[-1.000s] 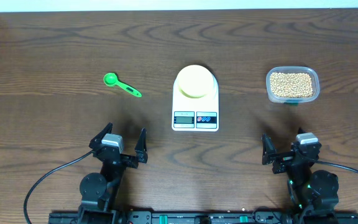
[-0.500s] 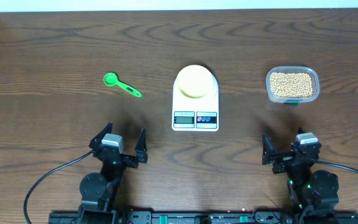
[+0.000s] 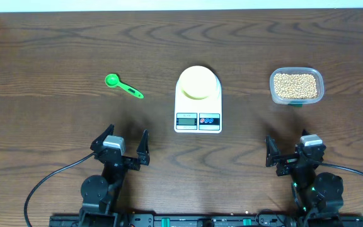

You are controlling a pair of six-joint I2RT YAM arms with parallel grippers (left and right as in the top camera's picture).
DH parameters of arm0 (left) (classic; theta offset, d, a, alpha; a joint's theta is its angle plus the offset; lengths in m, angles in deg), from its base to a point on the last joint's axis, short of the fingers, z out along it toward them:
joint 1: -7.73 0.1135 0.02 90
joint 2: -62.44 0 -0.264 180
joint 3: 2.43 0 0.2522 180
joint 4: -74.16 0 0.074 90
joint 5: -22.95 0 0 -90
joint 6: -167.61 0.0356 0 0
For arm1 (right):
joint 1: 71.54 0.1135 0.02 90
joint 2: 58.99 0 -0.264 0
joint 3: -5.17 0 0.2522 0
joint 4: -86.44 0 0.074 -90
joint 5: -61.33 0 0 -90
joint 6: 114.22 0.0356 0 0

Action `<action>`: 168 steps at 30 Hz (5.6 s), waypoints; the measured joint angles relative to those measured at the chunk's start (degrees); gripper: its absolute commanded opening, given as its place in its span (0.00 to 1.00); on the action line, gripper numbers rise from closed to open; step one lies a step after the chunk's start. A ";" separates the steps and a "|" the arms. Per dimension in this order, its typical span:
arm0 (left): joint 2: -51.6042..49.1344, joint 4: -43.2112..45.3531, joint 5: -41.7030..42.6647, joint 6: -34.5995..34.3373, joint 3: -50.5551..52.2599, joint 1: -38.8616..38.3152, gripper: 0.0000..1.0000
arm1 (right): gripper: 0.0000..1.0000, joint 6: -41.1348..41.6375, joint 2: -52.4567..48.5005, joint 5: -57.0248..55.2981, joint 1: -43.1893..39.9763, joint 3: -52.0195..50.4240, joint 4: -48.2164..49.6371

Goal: Scoop item into bowl and weigh 50g on scale

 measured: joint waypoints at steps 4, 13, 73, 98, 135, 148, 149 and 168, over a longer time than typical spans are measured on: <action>0.00 0.00 0.00 0.00 0.00 0.00 0.99 | 0.99 0.00 0.02 0.00 0.00 0.00 0.00; 0.00 0.00 0.00 0.00 0.00 0.00 0.99 | 0.99 0.00 0.00 0.00 0.00 0.00 0.00; 0.00 0.74 0.09 -0.02 0.00 0.00 0.99 | 0.99 0.46 0.00 -1.07 0.00 -0.02 1.92; -58.14 -18.43 -13.07 -0.83 -70.29 0.00 0.99 | 0.99 -9.64 -60.26 -2.86 3.98 75.06 -19.34; -87.10 -29.55 -29.57 -9.18 -72.19 5.77 0.99 | 0.99 -3.45 -91.43 -4.46 4.68 78.88 -19.10; -95.97 -30.25 -25.81 -10.19 -72.19 15.39 0.99 | 0.99 1.55 -91.43 -5.29 4.68 78.88 -19.47; -97.00 -29.49 -24.48 -10.10 -72.19 16.81 0.99 | 0.99 1.84 -91.43 -3.65 4.70 78.88 -19.54; -109.59 -20.35 0.39 5.81 -72.22 23.98 0.99 | 0.99 4.92 -91.03 7.52 9.73 78.88 -27.96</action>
